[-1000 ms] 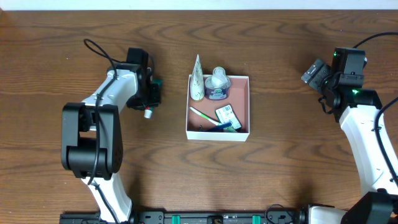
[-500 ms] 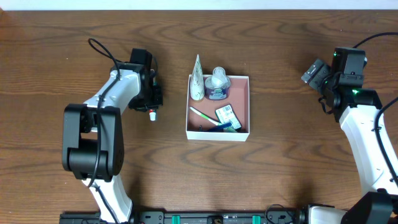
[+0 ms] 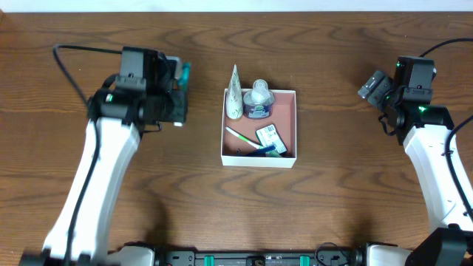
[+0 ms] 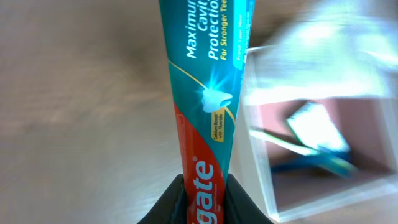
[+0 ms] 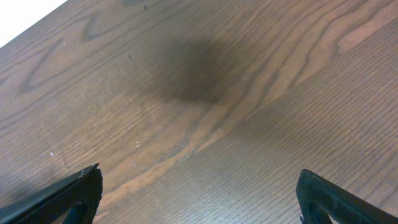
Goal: Pack container
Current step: 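Lift the toothpaste tube into the box and release it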
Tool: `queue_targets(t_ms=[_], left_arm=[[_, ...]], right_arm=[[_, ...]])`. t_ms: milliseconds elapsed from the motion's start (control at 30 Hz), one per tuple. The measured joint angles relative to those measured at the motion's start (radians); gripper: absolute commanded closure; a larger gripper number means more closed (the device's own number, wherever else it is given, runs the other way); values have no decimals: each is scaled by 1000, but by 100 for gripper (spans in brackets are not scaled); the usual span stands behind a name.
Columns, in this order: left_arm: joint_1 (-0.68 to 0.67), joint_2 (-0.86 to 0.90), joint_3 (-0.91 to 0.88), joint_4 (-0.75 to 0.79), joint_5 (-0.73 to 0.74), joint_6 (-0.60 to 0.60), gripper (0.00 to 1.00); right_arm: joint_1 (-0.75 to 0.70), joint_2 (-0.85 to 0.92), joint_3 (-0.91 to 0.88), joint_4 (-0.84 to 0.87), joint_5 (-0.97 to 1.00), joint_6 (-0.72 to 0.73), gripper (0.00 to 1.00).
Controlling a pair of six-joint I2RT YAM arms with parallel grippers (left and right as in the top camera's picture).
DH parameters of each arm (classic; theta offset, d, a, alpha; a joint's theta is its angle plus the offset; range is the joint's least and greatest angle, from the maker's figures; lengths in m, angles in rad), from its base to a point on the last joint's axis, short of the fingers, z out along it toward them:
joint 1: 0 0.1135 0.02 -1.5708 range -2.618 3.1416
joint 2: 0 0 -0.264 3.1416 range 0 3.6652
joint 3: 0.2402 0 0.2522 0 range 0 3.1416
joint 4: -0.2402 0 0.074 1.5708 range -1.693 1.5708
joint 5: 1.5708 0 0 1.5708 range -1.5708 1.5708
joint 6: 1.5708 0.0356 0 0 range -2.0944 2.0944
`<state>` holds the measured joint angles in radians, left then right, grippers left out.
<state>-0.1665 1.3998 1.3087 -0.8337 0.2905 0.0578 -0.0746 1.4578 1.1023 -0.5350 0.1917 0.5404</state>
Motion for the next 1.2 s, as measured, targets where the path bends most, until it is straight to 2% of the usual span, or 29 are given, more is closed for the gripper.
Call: queue_targets(t_ms=[200,467,733,1000,1033,1200], left_arm=[[-171,-140,0,41,104,168,81],[-352,-79,0,83,120,270,81],[-385,105,0,98,78,361,81],[-385,205,0,94,61,666,81],[-385,205,0,94,61,700,78],[-386,205,0,103,60,850,48]], right_arm=[[0,0,0,0,0,0,1],[0,0,0,0,0,0,1],[0,0,0,0,0,0,1],[0,0,0,0,0,0,1],[0,0,0,0,0,0,1],[0,0,0,0,0,0,1]])
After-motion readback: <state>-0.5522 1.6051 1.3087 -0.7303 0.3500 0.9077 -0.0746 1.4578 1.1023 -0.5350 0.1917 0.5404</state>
